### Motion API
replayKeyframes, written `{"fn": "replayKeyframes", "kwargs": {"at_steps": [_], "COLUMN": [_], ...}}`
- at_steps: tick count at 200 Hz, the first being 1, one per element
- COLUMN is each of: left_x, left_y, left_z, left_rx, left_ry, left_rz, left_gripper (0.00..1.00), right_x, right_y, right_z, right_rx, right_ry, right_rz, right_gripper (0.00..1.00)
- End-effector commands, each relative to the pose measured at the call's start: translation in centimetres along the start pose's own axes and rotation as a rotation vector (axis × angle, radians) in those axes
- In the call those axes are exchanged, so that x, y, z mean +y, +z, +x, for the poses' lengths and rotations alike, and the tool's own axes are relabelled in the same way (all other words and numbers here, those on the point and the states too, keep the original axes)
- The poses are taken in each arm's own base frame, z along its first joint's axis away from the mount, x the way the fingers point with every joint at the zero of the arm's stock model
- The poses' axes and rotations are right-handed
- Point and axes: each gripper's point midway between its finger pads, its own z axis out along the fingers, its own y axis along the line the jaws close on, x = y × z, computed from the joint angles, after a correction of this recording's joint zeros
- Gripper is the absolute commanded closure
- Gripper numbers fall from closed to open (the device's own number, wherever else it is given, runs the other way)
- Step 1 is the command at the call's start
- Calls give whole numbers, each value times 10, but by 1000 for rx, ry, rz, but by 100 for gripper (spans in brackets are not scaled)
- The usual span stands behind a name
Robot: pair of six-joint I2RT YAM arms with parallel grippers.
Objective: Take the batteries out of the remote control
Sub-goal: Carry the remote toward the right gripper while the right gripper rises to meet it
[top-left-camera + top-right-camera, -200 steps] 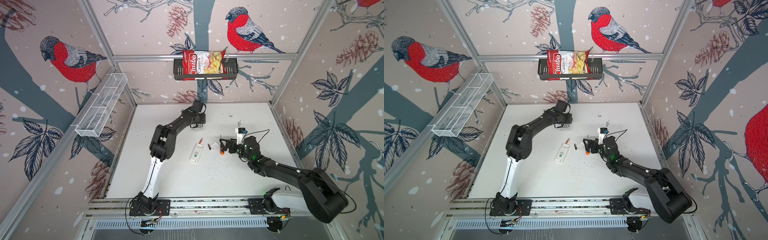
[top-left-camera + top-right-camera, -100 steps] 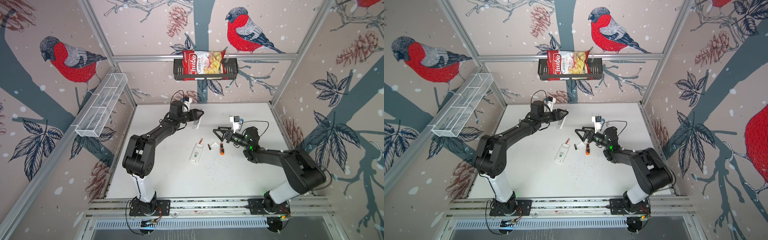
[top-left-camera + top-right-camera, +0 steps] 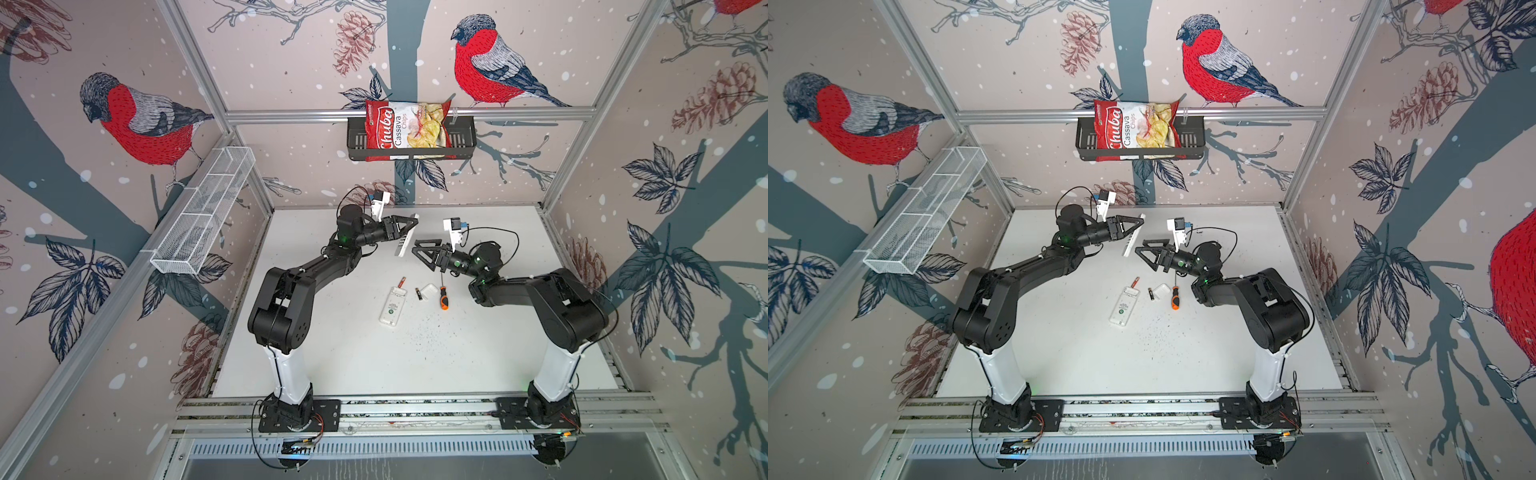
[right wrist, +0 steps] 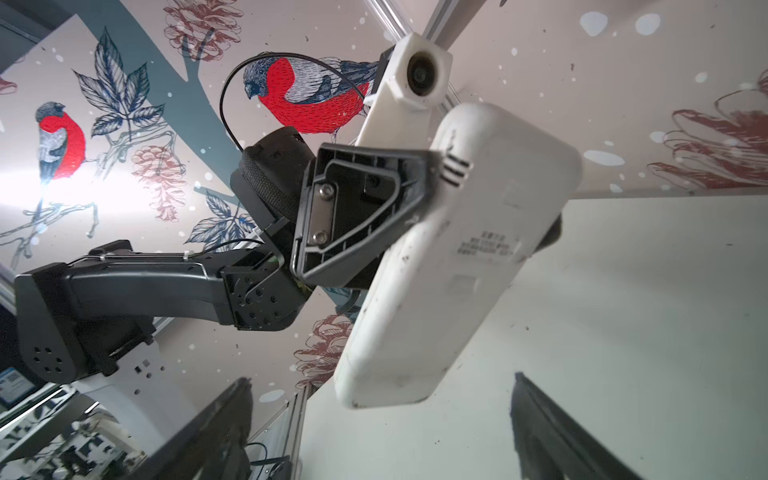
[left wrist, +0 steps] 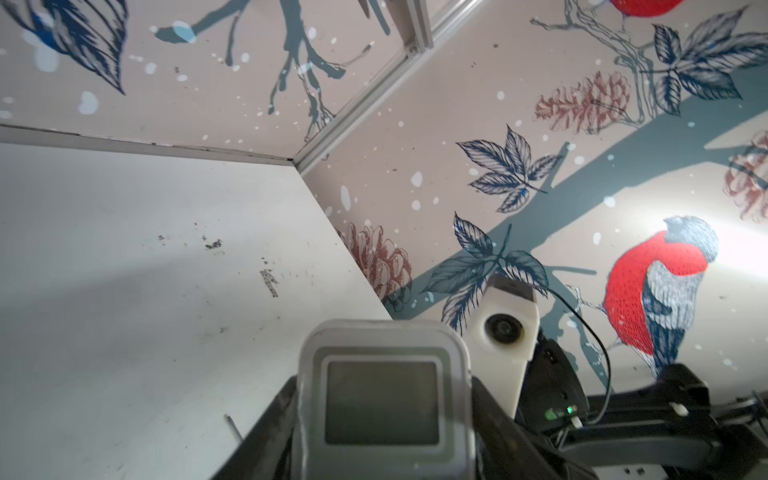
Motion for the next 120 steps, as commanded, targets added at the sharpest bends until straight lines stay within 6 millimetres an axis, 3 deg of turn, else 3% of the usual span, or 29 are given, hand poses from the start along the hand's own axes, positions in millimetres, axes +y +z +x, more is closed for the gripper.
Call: {"fn": "replayKeyframes", "kwargs": {"at_steps": [1, 68, 120], "left_x": [-19, -26, -37], "left_y": [1, 7, 13], "left_z": [-1, 0, -1], "left_rx": [6, 10, 18], "left_ry": [41, 22, 35], "left_rz": [107, 188, 227], "left_gripper": [57, 57, 58], "right_x": [12, 9, 3], "right_y": [6, 14, 14], "right_z": [-9, -11, -15], "right_rx": [-5, 2, -12], "right_ry": [-15, -6, 0], "right_rz": [-72, -94, -76], "right_gripper": [6, 13, 12]}}
